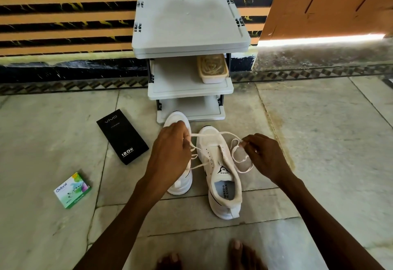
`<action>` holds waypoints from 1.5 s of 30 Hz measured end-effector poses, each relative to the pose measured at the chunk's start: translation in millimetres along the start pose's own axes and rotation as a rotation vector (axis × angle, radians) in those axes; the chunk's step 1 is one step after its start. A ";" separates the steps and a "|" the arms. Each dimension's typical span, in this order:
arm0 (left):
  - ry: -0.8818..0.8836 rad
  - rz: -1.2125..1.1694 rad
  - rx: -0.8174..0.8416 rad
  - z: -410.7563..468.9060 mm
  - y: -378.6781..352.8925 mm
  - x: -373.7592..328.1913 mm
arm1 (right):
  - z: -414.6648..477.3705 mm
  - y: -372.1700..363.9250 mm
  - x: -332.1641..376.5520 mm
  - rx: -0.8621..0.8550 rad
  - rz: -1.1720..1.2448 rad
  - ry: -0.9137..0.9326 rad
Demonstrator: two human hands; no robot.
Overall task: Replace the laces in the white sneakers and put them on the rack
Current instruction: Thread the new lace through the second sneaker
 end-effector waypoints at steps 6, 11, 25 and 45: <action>-0.228 -0.143 0.152 2.2 -24.4 -29.7 | 4.7 -4.8 62.8 0.097 0.021 0.172; -0.222 -0.024 0.120 3.4 -31.5 -35.7 | 4.9 -1.3 82.7 0.098 -0.045 0.165; -0.105 -0.442 0.085 -10.9 6.5 -26.5 | 4.3 -23.7 1.6 0.085 -0.189 -0.063; -0.242 -0.039 -0.012 -9.3 -0.4 -49.4 | 1.0 24.2 123.8 0.018 -0.153 0.291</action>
Point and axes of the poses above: each hand's wrist, its own z-axis towards the middle knuckle, its own y-axis out of the back of the hand, x = y × z, the point moved 8 cm from there along z, towards the middle knuckle, and after that the axes turned 13 degrees about x, right-handed, at the moved point
